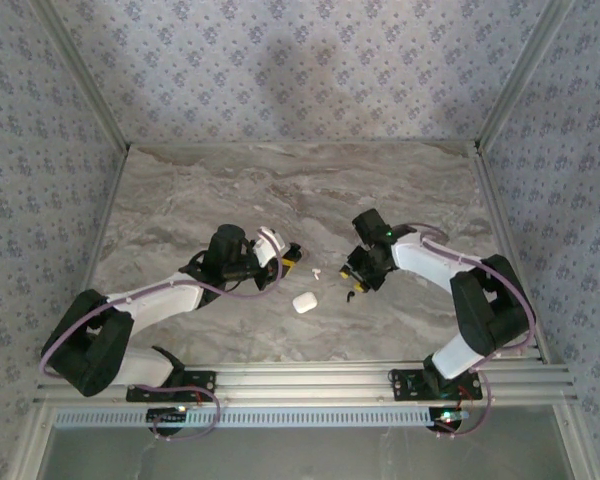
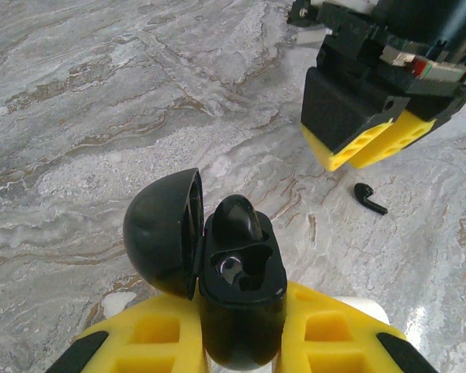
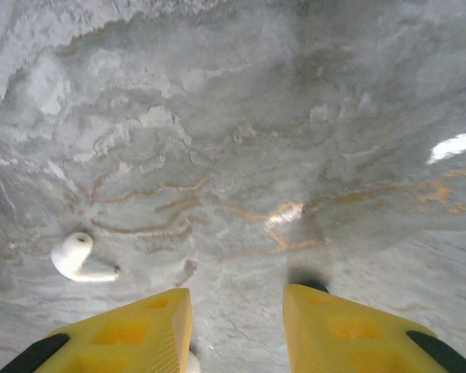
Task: Insert wireless bluetooth earbuds into charging case
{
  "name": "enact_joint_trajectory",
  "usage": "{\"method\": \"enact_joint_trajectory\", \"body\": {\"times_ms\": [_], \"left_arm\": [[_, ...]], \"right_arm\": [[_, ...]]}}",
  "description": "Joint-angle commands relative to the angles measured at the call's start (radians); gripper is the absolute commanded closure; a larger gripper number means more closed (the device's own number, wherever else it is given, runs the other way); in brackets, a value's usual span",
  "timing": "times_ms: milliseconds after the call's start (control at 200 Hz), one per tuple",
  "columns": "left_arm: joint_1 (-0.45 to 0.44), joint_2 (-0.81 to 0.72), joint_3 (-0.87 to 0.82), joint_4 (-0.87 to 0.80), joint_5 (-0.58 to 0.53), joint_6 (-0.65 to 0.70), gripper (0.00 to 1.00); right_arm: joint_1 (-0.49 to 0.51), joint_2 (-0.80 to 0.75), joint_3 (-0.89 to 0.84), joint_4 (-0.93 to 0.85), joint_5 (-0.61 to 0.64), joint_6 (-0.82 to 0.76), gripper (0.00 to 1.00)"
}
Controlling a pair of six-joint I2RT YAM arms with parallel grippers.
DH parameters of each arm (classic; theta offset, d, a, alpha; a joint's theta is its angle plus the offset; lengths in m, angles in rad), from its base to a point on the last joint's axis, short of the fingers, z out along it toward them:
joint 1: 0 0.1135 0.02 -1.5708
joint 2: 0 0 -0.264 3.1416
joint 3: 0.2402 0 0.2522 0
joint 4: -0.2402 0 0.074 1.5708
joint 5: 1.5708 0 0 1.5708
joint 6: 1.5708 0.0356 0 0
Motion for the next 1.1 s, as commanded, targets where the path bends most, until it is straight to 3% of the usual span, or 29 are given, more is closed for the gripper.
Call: {"method": "enact_joint_trajectory", "body": {"times_ms": [0,190,500,1094], "left_arm": [[-0.003,-0.022,0.016,0.015,-0.001,-0.003,0.87],[-0.004,-0.019,0.016,0.016,-0.004,-0.003,0.87],[-0.005,-0.022,0.017,0.005,-0.007,0.008,0.87],[-0.004,-0.015,0.016,0.005,-0.011,0.01,0.87]], "right_arm": [[0.005,-0.001,0.073,-0.25,0.044,-0.125,0.63],[0.029,0.093,0.183,-0.422,0.051,-0.239,0.63],[0.051,0.223,0.255,-0.414,0.035,-0.295,0.63],[0.065,0.308,0.295,-0.387,0.02,-0.335,0.65]]}}
